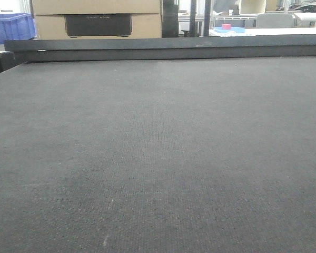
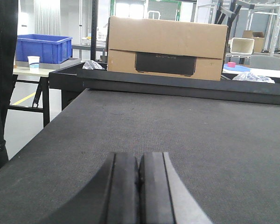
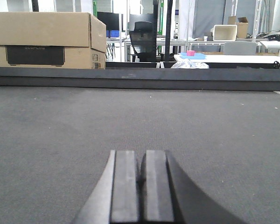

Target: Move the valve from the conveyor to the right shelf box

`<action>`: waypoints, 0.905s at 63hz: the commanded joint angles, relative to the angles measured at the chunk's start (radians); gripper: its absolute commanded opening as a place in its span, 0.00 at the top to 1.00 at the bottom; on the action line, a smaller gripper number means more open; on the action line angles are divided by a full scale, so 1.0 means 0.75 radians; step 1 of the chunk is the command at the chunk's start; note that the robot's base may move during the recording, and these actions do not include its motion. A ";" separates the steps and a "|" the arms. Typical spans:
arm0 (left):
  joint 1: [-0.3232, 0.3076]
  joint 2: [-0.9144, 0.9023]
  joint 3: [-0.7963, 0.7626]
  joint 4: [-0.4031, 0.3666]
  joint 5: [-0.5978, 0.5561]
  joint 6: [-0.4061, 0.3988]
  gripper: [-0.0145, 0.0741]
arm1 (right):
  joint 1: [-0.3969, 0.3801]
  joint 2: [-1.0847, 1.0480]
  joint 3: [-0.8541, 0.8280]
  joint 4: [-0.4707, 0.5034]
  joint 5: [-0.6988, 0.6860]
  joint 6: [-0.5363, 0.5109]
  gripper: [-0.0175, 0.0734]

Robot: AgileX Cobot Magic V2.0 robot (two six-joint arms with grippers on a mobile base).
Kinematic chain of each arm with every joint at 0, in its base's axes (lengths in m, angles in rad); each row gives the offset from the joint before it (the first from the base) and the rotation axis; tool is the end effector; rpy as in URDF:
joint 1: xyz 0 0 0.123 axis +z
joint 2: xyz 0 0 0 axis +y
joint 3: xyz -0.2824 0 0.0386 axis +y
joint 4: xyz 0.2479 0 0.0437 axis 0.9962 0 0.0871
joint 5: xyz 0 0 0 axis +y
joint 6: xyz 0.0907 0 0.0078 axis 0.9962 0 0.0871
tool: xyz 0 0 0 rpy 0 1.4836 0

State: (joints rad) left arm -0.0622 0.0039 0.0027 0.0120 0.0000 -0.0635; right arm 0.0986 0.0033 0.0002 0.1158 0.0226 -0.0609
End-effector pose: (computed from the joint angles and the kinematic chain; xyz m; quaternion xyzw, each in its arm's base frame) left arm 0.0566 -0.0035 0.2120 0.0036 0.6780 -0.0418 0.7338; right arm 0.0564 0.0058 0.2108 -0.0159 0.6849 0.0567 0.7262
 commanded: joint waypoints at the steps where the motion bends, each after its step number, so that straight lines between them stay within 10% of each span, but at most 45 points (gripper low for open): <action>1: -0.001 -0.005 -0.004 0.002 -0.024 -0.002 0.96 | 0.004 -0.004 0.000 -0.003 -0.030 -0.003 0.99; 57: -0.002 -0.005 -0.021 -0.004 -0.014 -0.002 0.96 | 0.005 -0.004 0.000 -0.001 -0.229 -0.003 0.99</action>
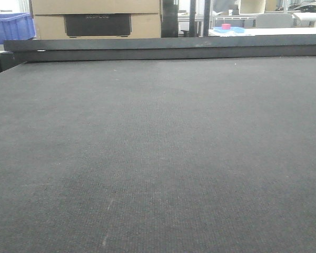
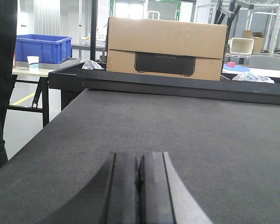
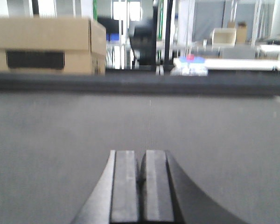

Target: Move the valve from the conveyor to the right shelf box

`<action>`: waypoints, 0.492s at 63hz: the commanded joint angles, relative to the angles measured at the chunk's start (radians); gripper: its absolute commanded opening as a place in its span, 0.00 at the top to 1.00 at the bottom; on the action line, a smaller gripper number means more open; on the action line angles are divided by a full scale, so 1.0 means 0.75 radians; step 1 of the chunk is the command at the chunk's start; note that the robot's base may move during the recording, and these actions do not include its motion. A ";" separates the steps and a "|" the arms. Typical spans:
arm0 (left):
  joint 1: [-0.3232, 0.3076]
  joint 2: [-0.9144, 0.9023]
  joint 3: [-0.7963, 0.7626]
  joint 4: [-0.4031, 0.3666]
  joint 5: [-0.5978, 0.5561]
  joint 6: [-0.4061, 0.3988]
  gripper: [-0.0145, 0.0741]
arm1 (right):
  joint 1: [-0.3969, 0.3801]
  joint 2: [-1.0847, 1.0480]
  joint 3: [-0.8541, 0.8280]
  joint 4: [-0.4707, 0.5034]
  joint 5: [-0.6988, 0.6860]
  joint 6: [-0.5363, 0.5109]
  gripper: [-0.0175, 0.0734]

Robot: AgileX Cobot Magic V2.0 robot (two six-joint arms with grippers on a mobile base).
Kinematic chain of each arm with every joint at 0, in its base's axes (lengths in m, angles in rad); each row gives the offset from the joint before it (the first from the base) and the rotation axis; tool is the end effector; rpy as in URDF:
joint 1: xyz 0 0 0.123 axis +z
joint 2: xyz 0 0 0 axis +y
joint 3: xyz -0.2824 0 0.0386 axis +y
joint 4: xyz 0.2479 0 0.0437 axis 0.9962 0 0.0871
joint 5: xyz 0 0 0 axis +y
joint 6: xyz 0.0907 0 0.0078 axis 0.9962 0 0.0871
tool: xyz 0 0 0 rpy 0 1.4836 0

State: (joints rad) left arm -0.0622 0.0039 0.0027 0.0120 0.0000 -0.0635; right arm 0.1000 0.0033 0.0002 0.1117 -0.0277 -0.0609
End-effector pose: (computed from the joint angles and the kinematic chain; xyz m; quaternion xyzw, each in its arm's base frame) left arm 0.0566 -0.0035 0.2120 0.0036 0.6780 -0.0418 0.7338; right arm 0.0560 0.0054 0.2153 -0.0153 0.6665 0.0551 0.7433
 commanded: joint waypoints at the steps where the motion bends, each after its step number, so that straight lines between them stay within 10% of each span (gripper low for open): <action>1: -0.002 -0.005 -0.034 -0.004 -0.007 -0.002 0.96 | 0.003 -0.004 0.000 0.013 -0.181 -0.003 0.99; 31: -0.002 0.451 -0.767 0.029 0.660 -0.002 0.96 | 0.003 0.290 -0.715 0.093 0.611 -0.003 0.99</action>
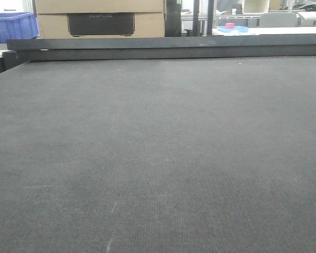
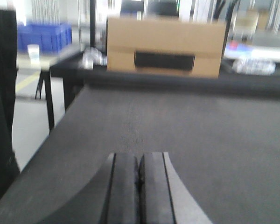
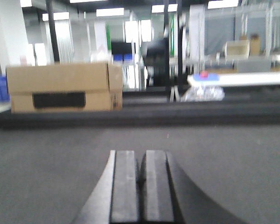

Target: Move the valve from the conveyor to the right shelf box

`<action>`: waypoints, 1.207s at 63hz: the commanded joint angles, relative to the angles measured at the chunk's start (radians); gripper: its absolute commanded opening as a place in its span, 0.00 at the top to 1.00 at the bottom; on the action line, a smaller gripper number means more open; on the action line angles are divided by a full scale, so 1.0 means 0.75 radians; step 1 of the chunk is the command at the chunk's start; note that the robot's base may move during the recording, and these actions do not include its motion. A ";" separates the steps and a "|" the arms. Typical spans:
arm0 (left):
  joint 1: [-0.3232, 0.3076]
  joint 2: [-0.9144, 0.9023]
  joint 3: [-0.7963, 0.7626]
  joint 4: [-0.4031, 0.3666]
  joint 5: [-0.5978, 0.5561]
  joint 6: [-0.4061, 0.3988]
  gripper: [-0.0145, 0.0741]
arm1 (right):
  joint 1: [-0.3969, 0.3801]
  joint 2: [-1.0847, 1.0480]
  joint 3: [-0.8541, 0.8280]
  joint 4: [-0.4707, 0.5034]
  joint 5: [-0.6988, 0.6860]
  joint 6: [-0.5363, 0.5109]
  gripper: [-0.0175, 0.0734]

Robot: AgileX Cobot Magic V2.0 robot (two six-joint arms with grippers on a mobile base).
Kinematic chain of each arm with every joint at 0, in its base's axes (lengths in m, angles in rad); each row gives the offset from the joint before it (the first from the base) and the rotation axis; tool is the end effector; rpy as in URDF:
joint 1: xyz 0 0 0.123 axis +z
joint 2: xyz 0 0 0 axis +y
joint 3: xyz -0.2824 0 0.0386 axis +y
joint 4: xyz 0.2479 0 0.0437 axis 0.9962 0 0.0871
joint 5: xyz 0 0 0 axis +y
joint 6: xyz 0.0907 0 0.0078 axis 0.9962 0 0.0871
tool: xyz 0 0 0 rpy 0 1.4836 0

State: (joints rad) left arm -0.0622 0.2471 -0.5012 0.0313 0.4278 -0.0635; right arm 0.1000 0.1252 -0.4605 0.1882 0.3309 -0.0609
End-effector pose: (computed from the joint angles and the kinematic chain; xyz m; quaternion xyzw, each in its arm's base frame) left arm 0.0552 -0.0023 0.3261 0.0056 0.7369 -0.0281 0.6754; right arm 0.0341 0.0090 0.3281 -0.0167 0.6718 0.1006 0.7336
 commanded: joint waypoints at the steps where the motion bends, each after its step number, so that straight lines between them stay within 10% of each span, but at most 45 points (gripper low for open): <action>1: -0.002 0.157 -0.130 0.003 0.108 -0.002 0.96 | 0.003 0.154 -0.127 -0.012 0.148 -0.003 0.99; 22: -0.002 0.828 -0.712 -0.012 0.626 -0.002 0.96 | 0.003 0.845 -0.567 -0.011 0.537 -0.003 0.99; 66: -0.002 1.251 -0.903 -0.059 0.730 -0.002 0.96 | -0.149 1.615 -1.053 -0.096 1.163 -0.013 0.98; 76: -0.002 1.252 -0.903 -0.061 0.734 -0.002 0.96 | -0.151 1.691 -1.075 -0.096 1.187 -0.052 0.76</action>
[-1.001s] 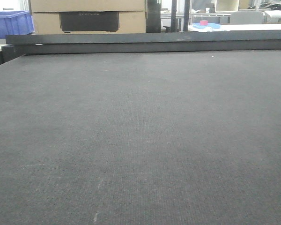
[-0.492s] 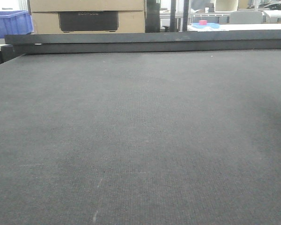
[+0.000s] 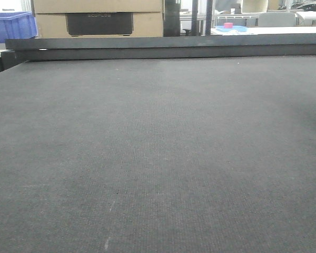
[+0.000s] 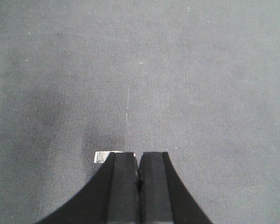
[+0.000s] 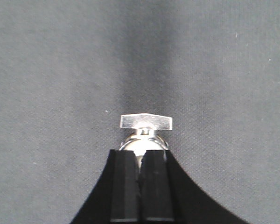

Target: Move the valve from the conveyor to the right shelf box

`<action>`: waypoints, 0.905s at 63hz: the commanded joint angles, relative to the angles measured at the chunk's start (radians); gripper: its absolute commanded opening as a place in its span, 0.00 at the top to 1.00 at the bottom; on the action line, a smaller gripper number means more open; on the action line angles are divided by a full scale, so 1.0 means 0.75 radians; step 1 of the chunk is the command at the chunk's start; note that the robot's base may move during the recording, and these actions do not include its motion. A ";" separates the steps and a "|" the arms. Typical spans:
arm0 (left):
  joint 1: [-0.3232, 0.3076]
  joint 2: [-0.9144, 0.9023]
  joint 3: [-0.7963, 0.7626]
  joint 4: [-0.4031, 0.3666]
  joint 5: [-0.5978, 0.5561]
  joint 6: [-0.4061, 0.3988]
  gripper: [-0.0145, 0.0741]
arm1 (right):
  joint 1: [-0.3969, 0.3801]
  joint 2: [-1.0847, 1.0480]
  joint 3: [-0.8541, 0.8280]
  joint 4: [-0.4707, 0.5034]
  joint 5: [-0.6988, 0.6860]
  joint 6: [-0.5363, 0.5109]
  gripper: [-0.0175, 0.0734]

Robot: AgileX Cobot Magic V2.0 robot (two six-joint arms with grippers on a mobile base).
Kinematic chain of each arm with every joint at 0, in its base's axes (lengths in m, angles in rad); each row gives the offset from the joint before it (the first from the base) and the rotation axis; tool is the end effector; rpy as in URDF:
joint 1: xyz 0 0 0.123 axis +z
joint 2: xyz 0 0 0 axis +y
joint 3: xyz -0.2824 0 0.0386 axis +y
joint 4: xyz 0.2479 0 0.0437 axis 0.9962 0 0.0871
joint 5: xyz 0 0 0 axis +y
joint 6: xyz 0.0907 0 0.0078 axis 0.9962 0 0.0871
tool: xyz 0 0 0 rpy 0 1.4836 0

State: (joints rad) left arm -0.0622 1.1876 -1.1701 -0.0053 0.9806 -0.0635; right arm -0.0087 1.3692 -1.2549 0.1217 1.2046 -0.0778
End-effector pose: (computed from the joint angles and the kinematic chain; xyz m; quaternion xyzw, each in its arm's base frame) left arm 0.2341 -0.0150 0.3667 -0.0013 0.9461 -0.0229 0.3232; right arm 0.2628 0.0080 0.3373 -0.0221 0.9837 0.0523 0.1708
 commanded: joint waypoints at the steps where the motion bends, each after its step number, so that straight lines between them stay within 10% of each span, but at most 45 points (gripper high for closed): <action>1: -0.002 -0.002 -0.011 -0.015 -0.003 -0.002 0.96 | -0.006 0.038 -0.016 -0.007 0.022 -0.029 0.72; 16: -0.002 -0.002 -0.011 -0.015 -0.003 -0.002 0.96 | -0.006 0.111 0.011 -0.007 0.022 -0.071 0.20; 57: -0.002 0.000 -0.011 -0.015 0.000 -0.002 0.96 | -0.006 0.206 0.291 -0.010 -0.249 -0.071 0.21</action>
State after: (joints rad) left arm -0.0622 1.1895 -1.1701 -0.0089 0.9821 -0.0635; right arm -0.0087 1.5124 -1.0390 0.1217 1.0261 -0.1214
